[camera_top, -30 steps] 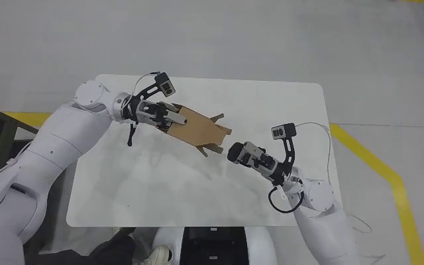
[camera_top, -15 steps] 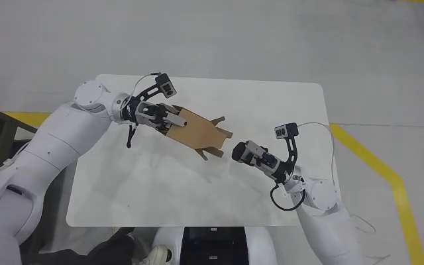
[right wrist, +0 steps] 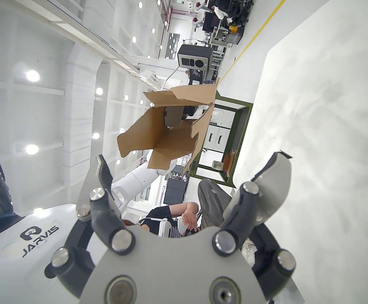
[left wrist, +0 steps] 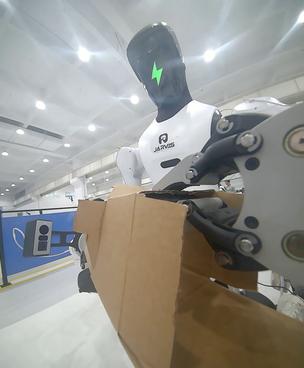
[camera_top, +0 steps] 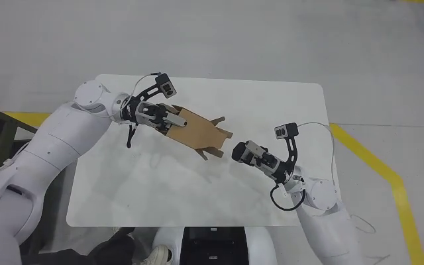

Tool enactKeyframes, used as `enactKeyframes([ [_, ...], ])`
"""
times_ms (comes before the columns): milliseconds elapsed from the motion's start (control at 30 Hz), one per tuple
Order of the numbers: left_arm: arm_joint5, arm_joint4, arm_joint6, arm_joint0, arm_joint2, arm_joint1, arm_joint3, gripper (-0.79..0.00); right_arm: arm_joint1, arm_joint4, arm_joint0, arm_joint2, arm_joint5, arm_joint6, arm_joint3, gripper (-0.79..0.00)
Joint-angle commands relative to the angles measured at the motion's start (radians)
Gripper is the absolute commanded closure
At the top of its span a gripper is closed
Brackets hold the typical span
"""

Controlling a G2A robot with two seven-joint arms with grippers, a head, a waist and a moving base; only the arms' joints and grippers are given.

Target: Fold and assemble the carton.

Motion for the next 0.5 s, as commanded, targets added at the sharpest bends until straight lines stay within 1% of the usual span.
enactKeyframes([
  [0,0.017,0.000,0.035,0.008,-0.016,0.001,-0.009,0.000,0.002,-0.032,0.004,-0.003,0.003,-0.013,-0.008,-0.785],
  [67,0.045,-0.016,-0.002,0.017,-0.036,0.003,-0.013,0.000,0.004,-0.055,0.005,-0.002,0.001,-0.022,-0.010,-0.785],
  [167,0.058,0.001,-0.002,0.032,-0.049,0.007,-0.025,0.000,0.009,-0.080,0.004,0.005,-0.012,-0.018,-0.004,-0.785],
  [200,0.070,-0.005,-0.002,0.036,-0.053,0.009,-0.012,0.000,0.010,-0.079,0.003,0.008,-0.017,-0.016,0.002,-0.785],
  [367,0.110,-0.028,-0.002,0.058,-0.043,0.014,-0.039,0.000,0.016,-0.100,0.013,0.010,-0.028,-0.007,0.050,-0.785],
  [467,0.103,-0.052,-0.002,0.064,-0.041,0.019,-0.039,0.000,0.016,-0.112,0.032,-0.009,-0.037,-0.011,0.090,-0.785],
])
